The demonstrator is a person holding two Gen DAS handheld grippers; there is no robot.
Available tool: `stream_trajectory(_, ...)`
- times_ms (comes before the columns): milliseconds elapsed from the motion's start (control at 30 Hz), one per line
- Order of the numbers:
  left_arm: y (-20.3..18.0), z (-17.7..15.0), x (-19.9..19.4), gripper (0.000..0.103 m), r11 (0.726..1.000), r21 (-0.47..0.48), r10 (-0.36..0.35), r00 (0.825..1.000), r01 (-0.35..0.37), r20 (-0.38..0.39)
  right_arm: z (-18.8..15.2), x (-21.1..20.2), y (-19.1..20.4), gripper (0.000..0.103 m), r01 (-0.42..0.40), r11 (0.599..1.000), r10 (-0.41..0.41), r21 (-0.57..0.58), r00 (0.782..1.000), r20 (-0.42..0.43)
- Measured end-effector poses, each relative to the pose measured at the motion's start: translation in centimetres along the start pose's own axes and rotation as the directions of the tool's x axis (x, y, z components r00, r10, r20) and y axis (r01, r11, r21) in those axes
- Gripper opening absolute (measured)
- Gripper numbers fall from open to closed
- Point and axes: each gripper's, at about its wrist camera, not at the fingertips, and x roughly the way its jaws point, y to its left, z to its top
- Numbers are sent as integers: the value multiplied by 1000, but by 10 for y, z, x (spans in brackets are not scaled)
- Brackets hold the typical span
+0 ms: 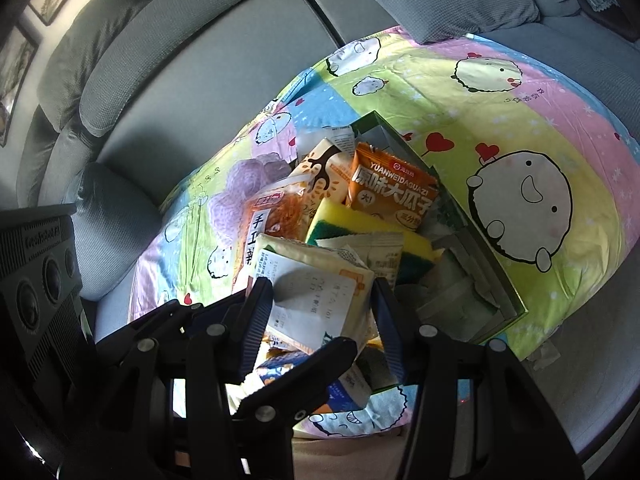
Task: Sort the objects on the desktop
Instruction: 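Lower the white packet into the green box with the right tool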
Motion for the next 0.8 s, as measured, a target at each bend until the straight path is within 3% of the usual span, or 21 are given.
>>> stream_trajectory(800, 3, 4, 14, 72, 1000, -8, -13, 1000, 13, -25, 6, 13, -9, 53, 6, 1000, -6, 25, 1000, -15)
